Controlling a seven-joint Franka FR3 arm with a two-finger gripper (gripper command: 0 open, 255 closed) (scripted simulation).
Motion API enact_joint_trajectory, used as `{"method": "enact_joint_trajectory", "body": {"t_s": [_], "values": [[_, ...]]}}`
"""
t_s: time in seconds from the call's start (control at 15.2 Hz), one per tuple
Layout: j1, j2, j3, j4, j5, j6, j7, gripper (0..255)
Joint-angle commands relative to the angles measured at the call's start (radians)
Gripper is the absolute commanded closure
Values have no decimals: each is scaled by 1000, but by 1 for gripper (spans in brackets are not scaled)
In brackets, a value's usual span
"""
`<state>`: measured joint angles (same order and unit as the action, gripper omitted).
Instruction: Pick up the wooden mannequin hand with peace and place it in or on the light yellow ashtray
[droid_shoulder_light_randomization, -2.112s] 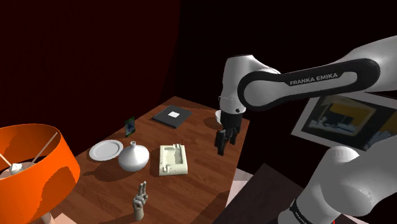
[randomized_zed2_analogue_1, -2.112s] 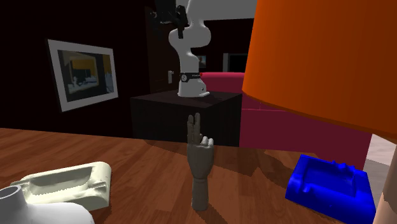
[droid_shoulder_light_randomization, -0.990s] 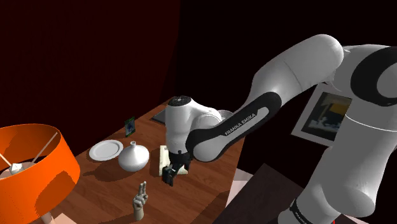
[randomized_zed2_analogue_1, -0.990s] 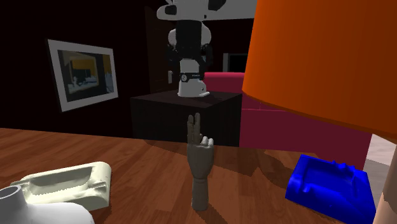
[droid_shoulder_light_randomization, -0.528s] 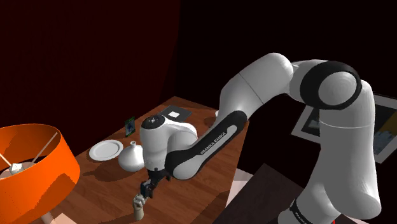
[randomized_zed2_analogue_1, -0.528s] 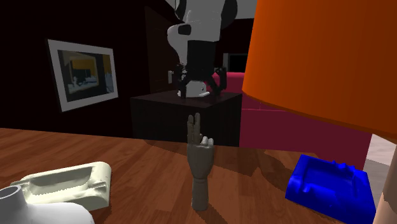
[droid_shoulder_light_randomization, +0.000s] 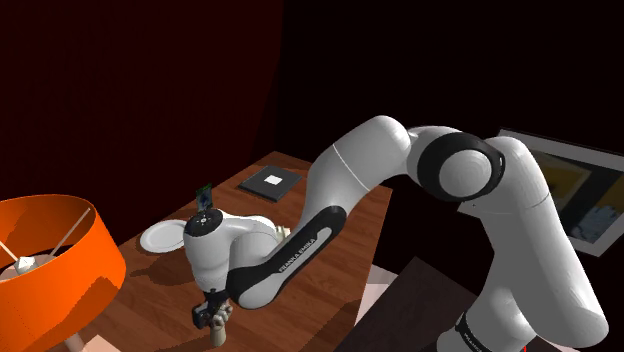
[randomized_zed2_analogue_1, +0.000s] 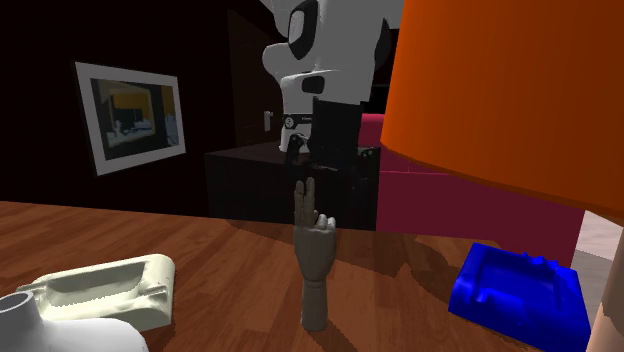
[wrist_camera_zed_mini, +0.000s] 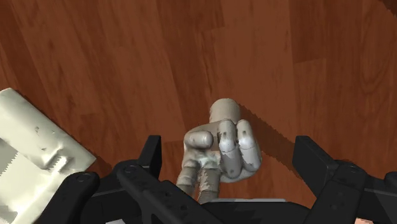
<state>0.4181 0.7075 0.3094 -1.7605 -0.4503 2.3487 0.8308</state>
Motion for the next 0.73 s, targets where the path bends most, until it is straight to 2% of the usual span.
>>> {"method": "enact_joint_trajectory", "body": {"t_s": [0.0, 0.66], "values": [[5, 22, -9, 8, -10, 15, 5, 0], [12, 67, -26, 18, -27, 50, 15, 0]]}}
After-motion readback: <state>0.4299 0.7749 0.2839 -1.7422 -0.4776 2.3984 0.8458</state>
